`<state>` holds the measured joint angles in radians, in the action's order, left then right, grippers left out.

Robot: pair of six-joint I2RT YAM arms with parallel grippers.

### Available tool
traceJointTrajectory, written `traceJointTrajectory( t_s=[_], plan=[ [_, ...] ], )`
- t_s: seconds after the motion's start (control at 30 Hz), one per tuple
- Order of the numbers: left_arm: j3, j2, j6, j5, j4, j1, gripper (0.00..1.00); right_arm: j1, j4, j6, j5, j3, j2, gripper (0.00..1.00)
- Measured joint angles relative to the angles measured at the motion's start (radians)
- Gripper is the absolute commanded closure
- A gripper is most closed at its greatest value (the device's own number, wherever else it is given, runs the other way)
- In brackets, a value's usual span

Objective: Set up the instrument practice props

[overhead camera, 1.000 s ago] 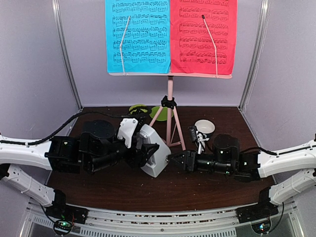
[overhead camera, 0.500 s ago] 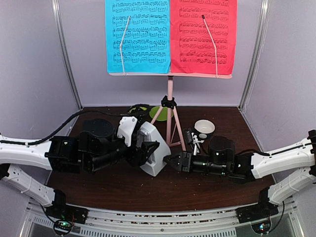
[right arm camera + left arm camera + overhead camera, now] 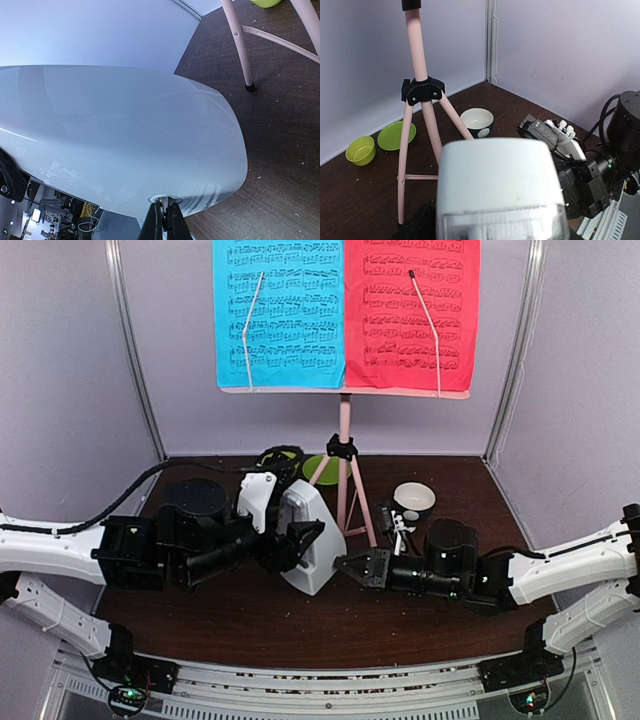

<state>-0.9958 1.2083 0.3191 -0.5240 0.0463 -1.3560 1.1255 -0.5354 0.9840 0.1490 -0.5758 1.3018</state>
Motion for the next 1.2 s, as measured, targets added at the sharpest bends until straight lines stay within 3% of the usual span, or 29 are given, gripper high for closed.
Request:
traceJointTrajectory(
  t_s=[0.3, 0.53, 0.8, 1.03, 1.2],
  plan=[
    [0.058, -0.018, -0.015, 0.025, -0.055, 0.002, 1.0, -0.015, -0.08, 0.099, 0.007, 0.05, 0.0, 1.0],
    [0.203, -0.122, -0.04, 0.08, -0.091, 0.002, 1.0, -0.036, -0.173, 0.221, 0.011, 0.104, -0.014, 1.0],
    [0.219, -0.137, -0.03, 0.076, -0.087, 0.009, 1.0, -0.04, -0.265, 0.344, 0.014, 0.105, 0.048, 1.0],
    [0.121, -0.063, 0.016, -0.035, -0.01, 0.006, 1.0, -0.045, -0.121, 0.247, 0.011, 0.01, 0.092, 0.76],
    [0.019, 0.026, 0.111, -0.097, 0.078, 0.021, 1.0, -0.046, -0.079, 0.188, 0.008, 0.035, 0.071, 0.47]
  ],
)
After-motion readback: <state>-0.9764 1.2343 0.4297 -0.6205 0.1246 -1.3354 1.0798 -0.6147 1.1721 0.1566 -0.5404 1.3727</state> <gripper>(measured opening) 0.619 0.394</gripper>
